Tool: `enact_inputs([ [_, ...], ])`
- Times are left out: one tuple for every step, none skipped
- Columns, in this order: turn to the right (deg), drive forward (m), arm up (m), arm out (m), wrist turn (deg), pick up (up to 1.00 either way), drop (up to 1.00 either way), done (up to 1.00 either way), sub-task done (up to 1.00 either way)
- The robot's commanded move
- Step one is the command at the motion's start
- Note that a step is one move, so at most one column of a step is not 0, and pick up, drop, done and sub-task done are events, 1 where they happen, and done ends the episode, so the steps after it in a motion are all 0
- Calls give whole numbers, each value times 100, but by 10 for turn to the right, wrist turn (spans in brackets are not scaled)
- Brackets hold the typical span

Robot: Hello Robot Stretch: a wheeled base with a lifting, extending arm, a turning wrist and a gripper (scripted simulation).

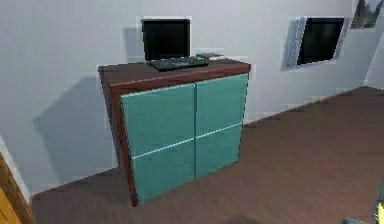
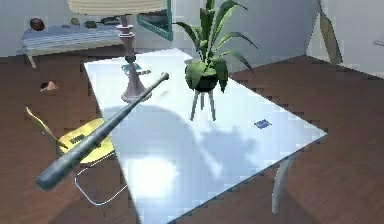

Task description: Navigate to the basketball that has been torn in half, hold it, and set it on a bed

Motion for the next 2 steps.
enact_inputs([
  [0, 80, 0, 0, 0, 0, 0, 0, 0],
  [450, 0, 0, 0, 0, 0, 0, 0, 0],
])
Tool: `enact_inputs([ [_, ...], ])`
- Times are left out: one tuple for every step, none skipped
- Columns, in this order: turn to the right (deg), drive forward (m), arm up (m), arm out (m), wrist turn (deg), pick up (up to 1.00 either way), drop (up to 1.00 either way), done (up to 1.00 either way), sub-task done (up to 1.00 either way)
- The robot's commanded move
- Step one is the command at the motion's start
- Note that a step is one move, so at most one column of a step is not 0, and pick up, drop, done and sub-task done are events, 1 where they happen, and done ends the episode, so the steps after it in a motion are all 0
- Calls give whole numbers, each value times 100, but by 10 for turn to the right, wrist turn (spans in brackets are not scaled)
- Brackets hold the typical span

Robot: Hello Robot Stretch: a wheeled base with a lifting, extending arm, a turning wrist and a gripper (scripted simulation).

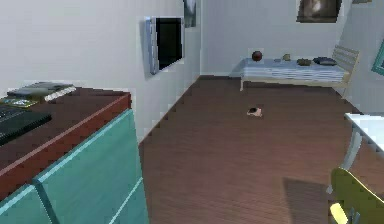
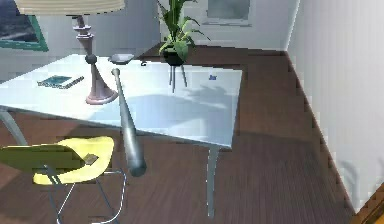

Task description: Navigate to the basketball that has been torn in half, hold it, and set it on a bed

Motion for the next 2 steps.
enact_inputs([
  [120, 0, 0, 0, 0, 0, 0, 0, 0],
  [0, 100, 0, 0, 0, 0, 0, 0, 0],
])
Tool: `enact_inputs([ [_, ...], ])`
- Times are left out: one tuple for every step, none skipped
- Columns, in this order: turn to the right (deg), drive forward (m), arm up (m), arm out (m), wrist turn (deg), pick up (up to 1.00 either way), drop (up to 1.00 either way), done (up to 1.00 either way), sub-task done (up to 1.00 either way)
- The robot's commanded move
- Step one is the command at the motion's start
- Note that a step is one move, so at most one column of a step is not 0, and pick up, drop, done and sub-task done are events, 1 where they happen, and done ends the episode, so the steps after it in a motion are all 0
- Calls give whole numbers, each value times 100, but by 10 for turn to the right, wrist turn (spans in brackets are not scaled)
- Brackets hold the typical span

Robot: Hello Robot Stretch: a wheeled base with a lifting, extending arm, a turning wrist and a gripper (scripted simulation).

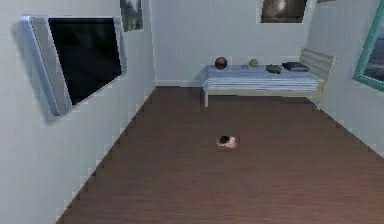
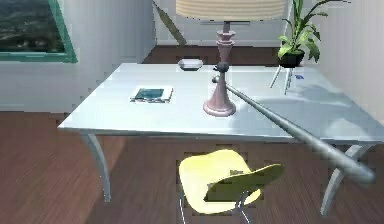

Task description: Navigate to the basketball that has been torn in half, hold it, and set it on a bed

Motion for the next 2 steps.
enact_inputs([
  [300, 0, 0, 0, 0, 0, 0, 0, 0],
  [0, 10, 0, 0, 0, 0, 0, 0, 0],
])
